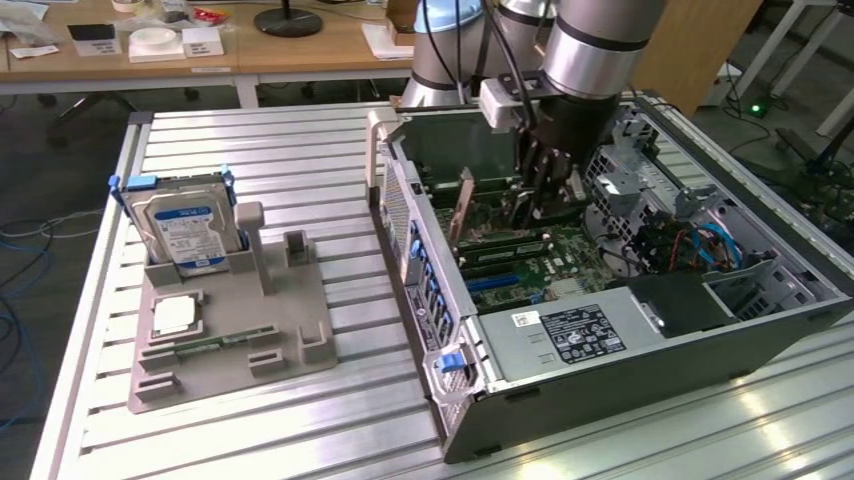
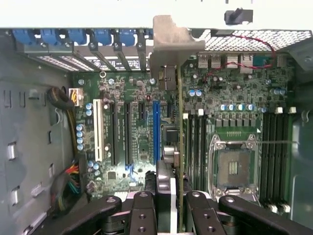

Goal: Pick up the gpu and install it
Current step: 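Insert the gpu into the slot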

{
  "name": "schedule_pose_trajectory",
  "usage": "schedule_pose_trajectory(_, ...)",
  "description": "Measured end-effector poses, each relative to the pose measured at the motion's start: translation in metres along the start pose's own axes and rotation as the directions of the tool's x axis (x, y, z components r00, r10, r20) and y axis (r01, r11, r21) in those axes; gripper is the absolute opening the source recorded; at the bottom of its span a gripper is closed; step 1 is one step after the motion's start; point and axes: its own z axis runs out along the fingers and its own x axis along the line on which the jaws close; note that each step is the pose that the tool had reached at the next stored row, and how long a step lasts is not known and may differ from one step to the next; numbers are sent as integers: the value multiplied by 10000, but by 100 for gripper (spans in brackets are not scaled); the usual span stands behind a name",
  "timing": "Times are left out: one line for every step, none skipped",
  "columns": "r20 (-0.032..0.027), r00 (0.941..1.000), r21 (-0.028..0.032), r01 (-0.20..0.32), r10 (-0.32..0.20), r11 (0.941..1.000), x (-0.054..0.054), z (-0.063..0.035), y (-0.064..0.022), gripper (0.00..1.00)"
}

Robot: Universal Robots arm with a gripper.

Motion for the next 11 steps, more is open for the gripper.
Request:
schedule_pose_trajectory(0,10000,1,0,0,10000,1,18,13,28)
schedule_pose_trajectory(1,10000,0,-1,1,10000,2,36,20,28)
schedule_pose_trajectory(0,10000,0,0,0,10000,3,53,21,28)
schedule_pose_trajectory(0,10000,0,0,0,10000,4,71,22,28)
schedule_pose_trajectory(1,10000,0,0,0,10000,7,88,22,28)
schedule_pose_trajectory(1,10000,0,0,0,10000,14,101,23,28)
schedule_pose_trajectory(-1,10000,-2,-1,1,10000,21,111,23,28)
schedule_pose_trajectory(1,10000,-1,-2,2,10000,24,124,24,28)
schedule_pose_trajectory(1,10000,-3,-3,3,10000,25,138,26,28)
schedule_pose_trajectory(1,10000,-3,-1,1,10000,25,155,29,28)
schedule_pose_trajectory(1,10000,-4,0,0,10000,26,173,31,28)
